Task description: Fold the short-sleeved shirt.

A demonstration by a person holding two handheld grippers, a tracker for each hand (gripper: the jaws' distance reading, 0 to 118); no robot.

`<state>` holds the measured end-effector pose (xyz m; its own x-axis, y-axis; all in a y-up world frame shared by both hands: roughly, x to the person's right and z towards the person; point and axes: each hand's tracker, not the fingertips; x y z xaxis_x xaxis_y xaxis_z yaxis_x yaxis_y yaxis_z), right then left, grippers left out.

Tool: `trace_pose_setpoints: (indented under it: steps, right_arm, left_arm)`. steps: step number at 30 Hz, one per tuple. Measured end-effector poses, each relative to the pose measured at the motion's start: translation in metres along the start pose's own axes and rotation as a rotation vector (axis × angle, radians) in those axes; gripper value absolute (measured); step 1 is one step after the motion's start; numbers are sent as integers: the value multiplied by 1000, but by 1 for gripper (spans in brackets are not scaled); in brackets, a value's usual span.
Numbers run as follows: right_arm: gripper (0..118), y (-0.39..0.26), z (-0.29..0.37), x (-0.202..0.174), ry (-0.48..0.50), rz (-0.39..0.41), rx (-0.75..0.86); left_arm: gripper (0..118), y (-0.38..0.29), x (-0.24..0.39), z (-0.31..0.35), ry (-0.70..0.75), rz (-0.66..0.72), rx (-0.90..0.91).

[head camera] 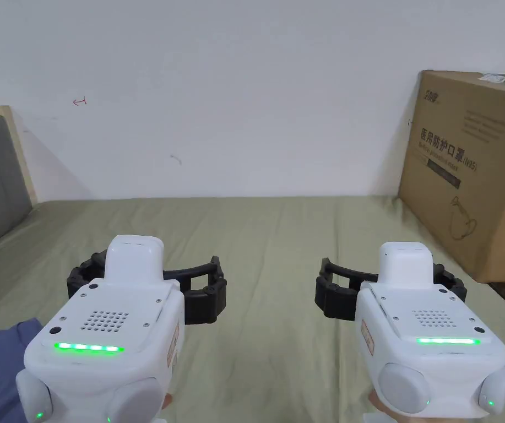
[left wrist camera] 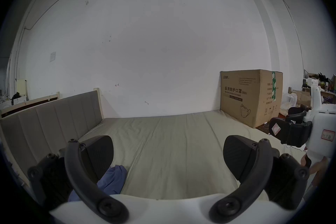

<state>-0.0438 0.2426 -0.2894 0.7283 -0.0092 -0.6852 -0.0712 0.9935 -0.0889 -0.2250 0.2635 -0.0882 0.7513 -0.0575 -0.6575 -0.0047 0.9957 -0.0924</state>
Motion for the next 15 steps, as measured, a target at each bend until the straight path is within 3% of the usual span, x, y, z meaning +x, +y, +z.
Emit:
trace_pose_setpoints:
  steps: [6,9,12,15]
  right_arm:
    - [118,7,0,-2,-7,12,5]
    - [118,23,2,-13,-48,124,68]
    - [118,34,5,-40,-120,374,140]
    - [118,20,4,-77,-204,810,220]
  left_arm:
    - [118,2,-5,2,-15,42,23]
    - [118,3,-22,0,-84,283,29]
    - [118,-3,-45,-4,-129,570,45]
    - [118,-26,-62,-8,-111,860,72]
